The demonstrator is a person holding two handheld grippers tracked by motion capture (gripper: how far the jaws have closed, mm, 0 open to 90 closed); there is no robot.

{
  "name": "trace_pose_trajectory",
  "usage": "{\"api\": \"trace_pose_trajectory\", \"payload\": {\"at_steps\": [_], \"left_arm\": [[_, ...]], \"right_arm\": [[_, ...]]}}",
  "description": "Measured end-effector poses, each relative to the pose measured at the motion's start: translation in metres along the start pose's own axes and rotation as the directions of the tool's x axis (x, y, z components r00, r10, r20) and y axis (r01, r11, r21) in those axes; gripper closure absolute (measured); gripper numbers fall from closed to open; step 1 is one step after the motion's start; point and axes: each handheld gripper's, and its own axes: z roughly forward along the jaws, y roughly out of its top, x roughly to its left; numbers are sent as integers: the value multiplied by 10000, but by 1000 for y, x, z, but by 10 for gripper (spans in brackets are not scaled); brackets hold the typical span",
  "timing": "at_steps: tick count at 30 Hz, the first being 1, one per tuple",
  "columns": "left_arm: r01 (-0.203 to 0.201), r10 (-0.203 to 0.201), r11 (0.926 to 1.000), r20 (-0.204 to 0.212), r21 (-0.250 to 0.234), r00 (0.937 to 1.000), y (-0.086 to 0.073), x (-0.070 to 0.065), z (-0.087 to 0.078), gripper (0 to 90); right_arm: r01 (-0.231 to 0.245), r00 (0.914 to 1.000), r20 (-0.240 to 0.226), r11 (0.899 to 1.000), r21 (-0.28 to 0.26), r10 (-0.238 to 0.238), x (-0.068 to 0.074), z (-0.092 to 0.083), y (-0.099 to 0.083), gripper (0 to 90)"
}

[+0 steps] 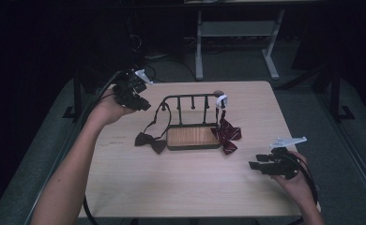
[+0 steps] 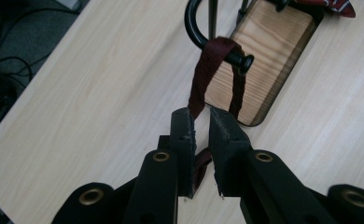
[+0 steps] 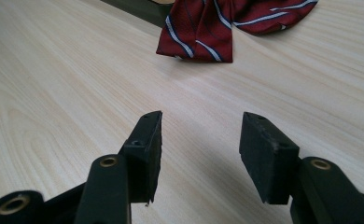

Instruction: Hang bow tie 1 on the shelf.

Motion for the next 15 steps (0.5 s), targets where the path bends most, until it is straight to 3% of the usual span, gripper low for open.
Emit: {"api": "trace_pose_trajectory", "payload": {"at_steps": [15], "left_arm": [[232,-226,9996,342,-177,9992,-20,0,9,751]], "right_arm": [[-15,9999,105,10000,-75,15,0,1,0,469]]}}
